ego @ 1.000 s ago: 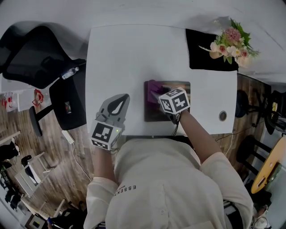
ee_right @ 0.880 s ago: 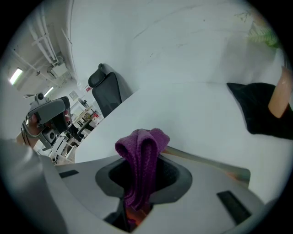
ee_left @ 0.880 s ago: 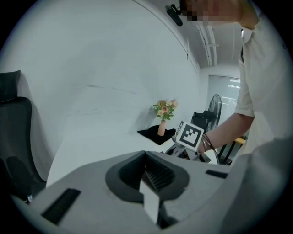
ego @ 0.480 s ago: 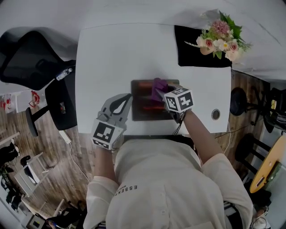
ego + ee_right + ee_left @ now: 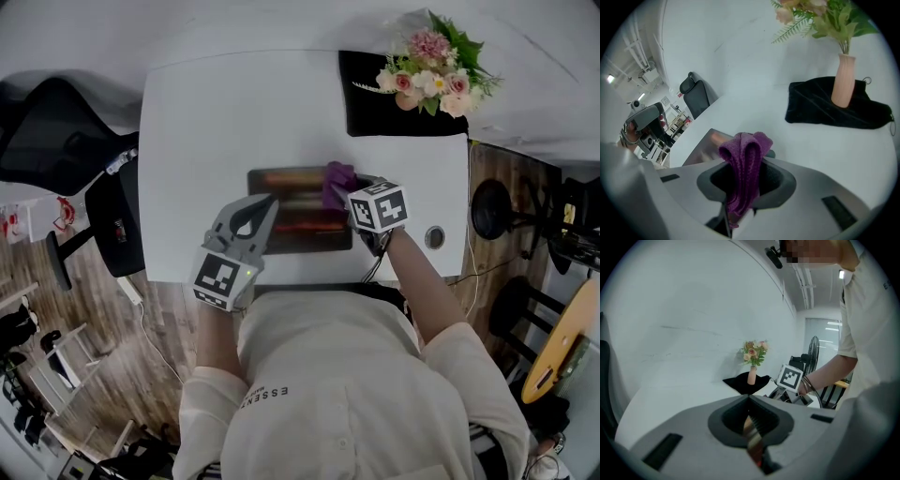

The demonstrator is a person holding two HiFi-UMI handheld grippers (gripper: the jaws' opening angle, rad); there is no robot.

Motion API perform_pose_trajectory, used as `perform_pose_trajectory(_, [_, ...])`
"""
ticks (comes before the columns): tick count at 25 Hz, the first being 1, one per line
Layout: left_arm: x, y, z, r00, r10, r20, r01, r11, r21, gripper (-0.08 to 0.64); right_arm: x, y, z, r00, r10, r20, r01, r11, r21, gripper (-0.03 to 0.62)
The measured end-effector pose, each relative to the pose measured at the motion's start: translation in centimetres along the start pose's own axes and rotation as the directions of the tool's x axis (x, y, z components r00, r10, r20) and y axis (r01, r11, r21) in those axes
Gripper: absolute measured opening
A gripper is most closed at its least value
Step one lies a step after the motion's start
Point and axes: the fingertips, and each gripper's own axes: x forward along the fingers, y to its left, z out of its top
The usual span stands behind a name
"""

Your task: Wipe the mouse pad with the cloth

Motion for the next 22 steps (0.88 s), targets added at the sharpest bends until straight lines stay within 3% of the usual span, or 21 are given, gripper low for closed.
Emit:
perform_pose_trajectory(5, [0.6, -1.1, 0.1, 1.000, 0.002, -0.013, -0.002, 1.000, 0.009, 0.002, -1.5, -2.5, -0.9, 0.999, -0.034, 0.000, 0.034, 0.999, 0.041, 0.110])
perform_pose_trajectory(12, [0.3, -2.1, -0.5, 0.999, 0.027, -0.026, -0.027, 1.000, 0.000, 0.000, -3.5, -3.8, -1.0, 0.995, -0.099, 0.020, 0.099, 0.995, -0.002, 0.110])
perform_pose_trajectory(17, [-0.6, -2.5, -0.8, 0.999, 0.029, -0.014, -0.030, 1.000, -0.007, 0.000, -5.2, -0.8, 0.8, 0.993, -0.038, 0.108, 0.043, 0.998, -0.042, 0.110])
perform_pose_trajectory(22, [-2.9, -1.8, -1.7, 1.000, 0.020, -0.021, -0.020, 1.000, 0.001, 0.000, -5.0, 4.6, 1.3, 0.992, 0.019, 0.122, -0.008, 0.996, -0.093, 0.110])
